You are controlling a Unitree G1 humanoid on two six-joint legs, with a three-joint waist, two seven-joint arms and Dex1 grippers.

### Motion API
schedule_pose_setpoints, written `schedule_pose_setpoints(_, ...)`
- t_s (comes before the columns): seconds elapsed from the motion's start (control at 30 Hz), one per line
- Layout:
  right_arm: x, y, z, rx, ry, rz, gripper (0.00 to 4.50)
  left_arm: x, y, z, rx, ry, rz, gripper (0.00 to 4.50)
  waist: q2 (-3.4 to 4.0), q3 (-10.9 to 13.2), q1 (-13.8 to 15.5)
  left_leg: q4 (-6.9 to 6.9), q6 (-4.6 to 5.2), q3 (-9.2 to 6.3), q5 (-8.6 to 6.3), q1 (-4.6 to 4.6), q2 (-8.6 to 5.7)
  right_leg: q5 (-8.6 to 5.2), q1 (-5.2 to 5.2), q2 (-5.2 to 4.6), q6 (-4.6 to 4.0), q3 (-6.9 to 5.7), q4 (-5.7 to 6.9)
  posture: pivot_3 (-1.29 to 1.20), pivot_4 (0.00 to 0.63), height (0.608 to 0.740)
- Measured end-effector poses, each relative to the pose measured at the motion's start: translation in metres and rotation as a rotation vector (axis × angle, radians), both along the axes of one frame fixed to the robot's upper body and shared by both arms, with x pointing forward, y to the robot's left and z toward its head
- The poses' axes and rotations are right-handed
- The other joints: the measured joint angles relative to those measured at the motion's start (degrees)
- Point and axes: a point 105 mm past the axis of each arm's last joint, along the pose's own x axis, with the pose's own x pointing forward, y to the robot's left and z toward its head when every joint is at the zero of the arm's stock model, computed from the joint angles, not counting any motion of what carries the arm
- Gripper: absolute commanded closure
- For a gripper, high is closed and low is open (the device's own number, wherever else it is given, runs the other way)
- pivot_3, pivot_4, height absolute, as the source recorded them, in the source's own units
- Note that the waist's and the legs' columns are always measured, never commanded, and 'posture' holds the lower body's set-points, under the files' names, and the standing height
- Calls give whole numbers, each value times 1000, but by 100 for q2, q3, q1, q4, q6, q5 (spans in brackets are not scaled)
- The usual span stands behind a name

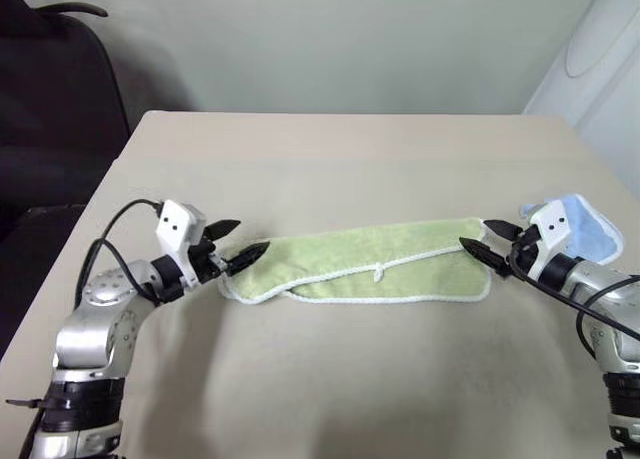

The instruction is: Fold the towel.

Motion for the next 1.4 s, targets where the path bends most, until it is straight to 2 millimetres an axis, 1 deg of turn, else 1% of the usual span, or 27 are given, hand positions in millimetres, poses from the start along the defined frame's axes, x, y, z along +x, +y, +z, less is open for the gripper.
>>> schedule_pose_setpoints(0.17, -6, -4, 0, -23, 3, -10, 1022, 3, -8, -1, -1, 3, -27, 259, 0, 0, 13, 1, 1, 1, -1, -1, -2, 0, 0, 1, 0, 0, 1, 0, 150, 740)
schedule_pose_setpoints(0.27, -10, -5, 4, -33, -7, -31, 1022, 9, -7, -2, 9, 7, -28, 259, 0, 0, 15, 1, 0, 1, -3, -1, 2, 0, -1, 3, 0, 0, 1, 0, 150, 740)
schedule_pose_setpoints(0.37, -13, -5, 6, -54, -13, -35, 1022, 11, -9, 0, 19, -13, -43, 259, -1, 1, 10, 1, 1, 3, -4, -1, 1, 0, 1, 4, 1, 1, -2, 0, 150, 740)
schedule_pose_setpoints(0.47, -14, -10, 1, -94, -6, -65, 1022, 13, -9, -2, 38, -13, -40, 259, -1, 1, 6, 1, 1, 2, -4, -2, 1, 1, 0, 3, 3, 1, -2, 0, 150, 740)
schedule_pose_setpoints(0.57, -12, -13, 2, -134, -28, -88, 1022, 14, -10, -7, 56, -6, -48, 259, -2, 1, 4, 1, 2, 1, -4, -1, 1, 2, -1, 3, 4, 2, -2, 0, 150, 740)
schedule_pose_setpoints(0.67, -9, -16, 4, -164, -49, -102, 1022, 15, -11, -7, 60, -9, -51, 259, -2, 1, 7, 1, 2, 0, -5, -2, 2, 2, 0, 3, 5, 2, -2, 0, 150, 740)
schedule_pose_setpoints(0.8, -2, -23, 2, -250, -80, -116, 1022, 21, -17, -7, 66, -22, -70, 259, -2, 1, 14, 3, 5, -1, -6, -2, 1, 4, 1, 0, 9, 3, -3, 0, 150, 740)
schedule_pose_setpoints(0.9, 3, -30, -8, -320, -70, -137, 1022, 21, -18, -12, 72, -11, -73, 259, -2, 1, 9, 3, 7, 0, -7, -2, 4, 5, -2, 0, 10, 3, -3, 0, 150, 740)
schedule_pose_setpoints(0.97, 6, -30, -12, -344, -67, -132, 1022, 19, -16, -16, 75, 0, -73, 259, -1, 2, 7, 1, 7, 1, -8, -2, 5, 5, -4, 1, 10, 3, -3, 0, 150, 740)
schedule_pose_setpoints(1.07, 13, -33, -11, -416, -98, -120, 1022, 16, -15, -18, 82, 6, -70, 259, -1, 1, 1, 1, 7, 1, -8, -2, 6, 5, -3, 1, 10, 4, -3, 0, 150, 740)
schedule_pose_setpoints(1.13, 21, -40, -9, -518, -131, -122, 1022, 11, -12, -20, 100, 13, -74, 259, -1, 1, -5, 2, 9, 1, -9, -1, 6, 5, -3, -1, 10, 5, -3, 0, 150, 740)
schedule_pose_setpoints(1.2, 26, -46, -8, -569, -152, -126, 1022, 9, -11, -20, 106, 15, -77, 259, -1, 2, -2, 1, 9, 1, -10, -2, 9, 5, -4, -1, 10, 5, -3, 0, 150, 740)
schedule_pose_setpoints(1.27, 34, -42, -8, -613, -183, -96, 1022, 7, -9, -20, 112, 13, -73, 259, -1, 2, -1, 0, 10, 0, -10, -1, 10, 5, -5, -1, 10, 4, -1, 0, 150, 740)
schedule_pose_setpoints(1.4, 46, -39, -13, -763, -224, -16, 1022, 3, -7, -22, 115, 18, -59, 259, -1, 2, 2, 1, 13, 1, -13, -2, 11, 6, -7, -4, 9, 4, 0, 0, 150, 740)
